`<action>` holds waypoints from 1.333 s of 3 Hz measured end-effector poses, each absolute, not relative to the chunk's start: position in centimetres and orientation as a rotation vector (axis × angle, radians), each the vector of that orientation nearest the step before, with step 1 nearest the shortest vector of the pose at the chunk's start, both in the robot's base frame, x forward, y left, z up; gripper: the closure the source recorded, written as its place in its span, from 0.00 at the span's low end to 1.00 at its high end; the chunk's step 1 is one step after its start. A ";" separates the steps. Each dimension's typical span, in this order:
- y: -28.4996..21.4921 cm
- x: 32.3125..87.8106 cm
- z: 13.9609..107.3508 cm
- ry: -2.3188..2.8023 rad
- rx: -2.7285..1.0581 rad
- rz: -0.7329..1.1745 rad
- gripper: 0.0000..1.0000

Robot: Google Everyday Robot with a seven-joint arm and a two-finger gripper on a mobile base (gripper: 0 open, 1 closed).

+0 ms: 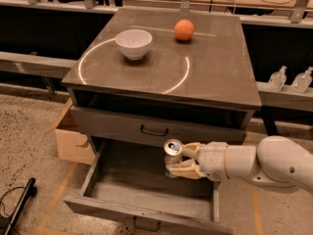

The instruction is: Place redbull can into middle drawer

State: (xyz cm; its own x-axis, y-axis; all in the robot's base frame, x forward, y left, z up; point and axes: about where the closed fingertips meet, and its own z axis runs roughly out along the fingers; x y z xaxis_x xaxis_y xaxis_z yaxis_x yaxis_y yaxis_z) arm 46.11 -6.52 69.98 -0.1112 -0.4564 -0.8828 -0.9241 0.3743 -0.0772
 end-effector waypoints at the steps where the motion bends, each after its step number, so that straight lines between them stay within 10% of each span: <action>1: -6.5 46.3 67.8 1.742 -1.212 0.612 1.00; 4: -4.5 50.3 53.3 1.702 -1.201 0.488 1.00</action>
Offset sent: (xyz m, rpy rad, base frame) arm 0.0393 0.0078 -0.1583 -0.0878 -0.1355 -0.1074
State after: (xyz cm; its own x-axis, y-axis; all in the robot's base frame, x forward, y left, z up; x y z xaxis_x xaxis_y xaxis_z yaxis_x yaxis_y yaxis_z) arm 50.30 -4.48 53.34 -0.0541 -0.4947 -0.8674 -0.8792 0.4355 -0.1935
